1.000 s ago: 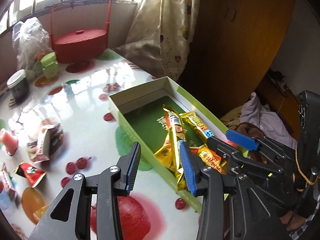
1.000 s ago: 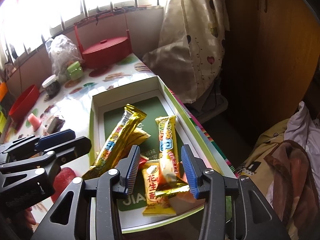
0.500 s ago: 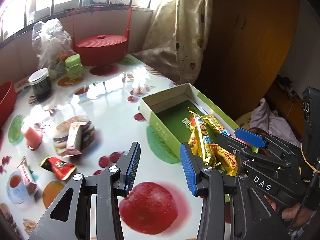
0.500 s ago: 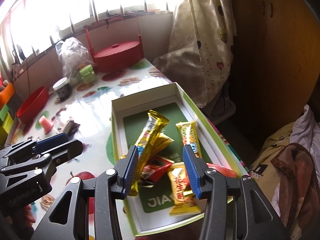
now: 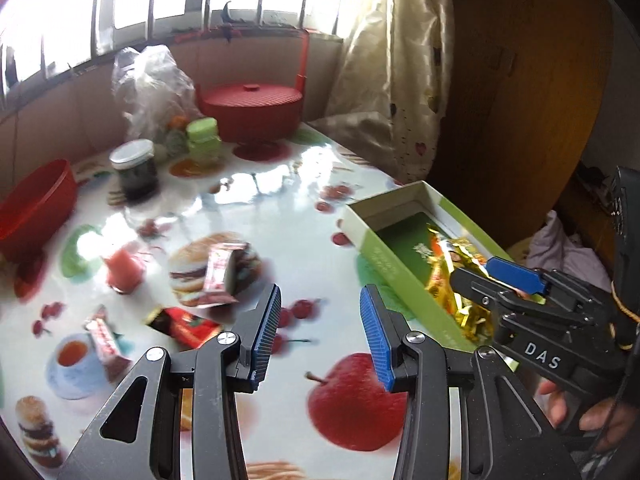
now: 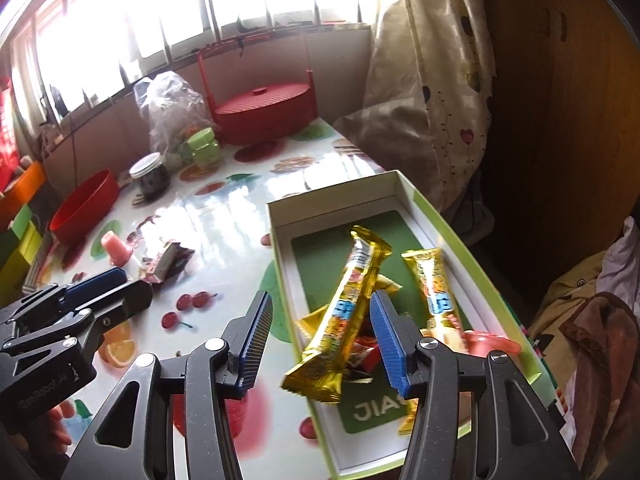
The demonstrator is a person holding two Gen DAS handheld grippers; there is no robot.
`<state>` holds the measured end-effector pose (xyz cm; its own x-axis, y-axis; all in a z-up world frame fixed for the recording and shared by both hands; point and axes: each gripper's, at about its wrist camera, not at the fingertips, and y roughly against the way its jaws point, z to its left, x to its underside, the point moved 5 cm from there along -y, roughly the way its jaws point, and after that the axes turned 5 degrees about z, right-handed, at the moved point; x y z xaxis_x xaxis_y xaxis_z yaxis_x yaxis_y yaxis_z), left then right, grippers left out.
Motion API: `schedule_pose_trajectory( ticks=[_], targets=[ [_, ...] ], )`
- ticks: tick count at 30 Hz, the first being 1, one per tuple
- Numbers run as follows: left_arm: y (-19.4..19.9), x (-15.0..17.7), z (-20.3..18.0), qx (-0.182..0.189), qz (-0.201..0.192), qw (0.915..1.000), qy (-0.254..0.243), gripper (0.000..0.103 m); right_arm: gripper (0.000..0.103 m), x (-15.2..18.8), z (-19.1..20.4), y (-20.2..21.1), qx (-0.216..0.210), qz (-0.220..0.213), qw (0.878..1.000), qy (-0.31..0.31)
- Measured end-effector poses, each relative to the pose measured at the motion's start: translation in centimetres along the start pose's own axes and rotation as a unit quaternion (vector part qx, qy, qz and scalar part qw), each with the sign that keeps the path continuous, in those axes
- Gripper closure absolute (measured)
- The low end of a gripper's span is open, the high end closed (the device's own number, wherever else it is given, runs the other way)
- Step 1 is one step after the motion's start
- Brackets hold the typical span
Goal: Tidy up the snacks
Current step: 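Withdraw both open grippers from the box toward the remaining snacks, then grasp a white-and-red nougat candy with the left gripper while the right grasps another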
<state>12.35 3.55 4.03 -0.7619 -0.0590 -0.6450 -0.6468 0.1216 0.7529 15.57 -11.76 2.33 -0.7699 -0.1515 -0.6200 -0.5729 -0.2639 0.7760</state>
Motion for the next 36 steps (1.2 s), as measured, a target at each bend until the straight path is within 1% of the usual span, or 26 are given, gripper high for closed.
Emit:
schedule_pose_trajectory(
  ticks=[5,9,13,14,24,28,34,36],
  targets=[
    [0.9,0.1,1.5,-0.01,-0.012,0.9998,0.011,0.06,0.052,-0.5,1.1,-0.2,-0.013,-0.005,1.0,0.004],
    [1.1,0.3,2.9,-0.017,-0.012,0.9995,0.023,0.06,0.052,-1.0,2.4,-0.6,-0.025,-0.006,1.0,0.009],
    [1.2,0.9,5.2,-0.031,-0.012,0.9985,0.044,0.06,0.051,-1.3,4.0,-1.3,-0.033,0.0,0.999,0.022],
    [1.2,1.0,6.0,-0.041,-0.011,0.9978,0.052,0.06,0.051,-1.3,4.4,-1.5,-0.036,0.001,0.999,0.025],
    [0.9,2.9,11.6,-0.07,0.002,0.9922,0.103,0.06,0.05,-1.8,7.4,-4.0,-0.058,0.023,0.997,0.041],
    [0.7,3.7,13.6,-0.081,0.008,0.9891,0.123,0.058,0.05,-1.9,8.9,-5.1,-0.064,0.031,0.996,0.053],
    [0.3,5.0,15.6,-0.087,0.022,0.9848,0.149,0.058,0.05,-2.3,10.5,-6.6,-0.072,0.041,0.995,0.063],
    [0.2,5.2,15.9,-0.089,0.023,0.9845,0.15,0.058,0.05,-2.5,11.1,-7.2,-0.076,0.044,0.994,0.063]
  ],
)
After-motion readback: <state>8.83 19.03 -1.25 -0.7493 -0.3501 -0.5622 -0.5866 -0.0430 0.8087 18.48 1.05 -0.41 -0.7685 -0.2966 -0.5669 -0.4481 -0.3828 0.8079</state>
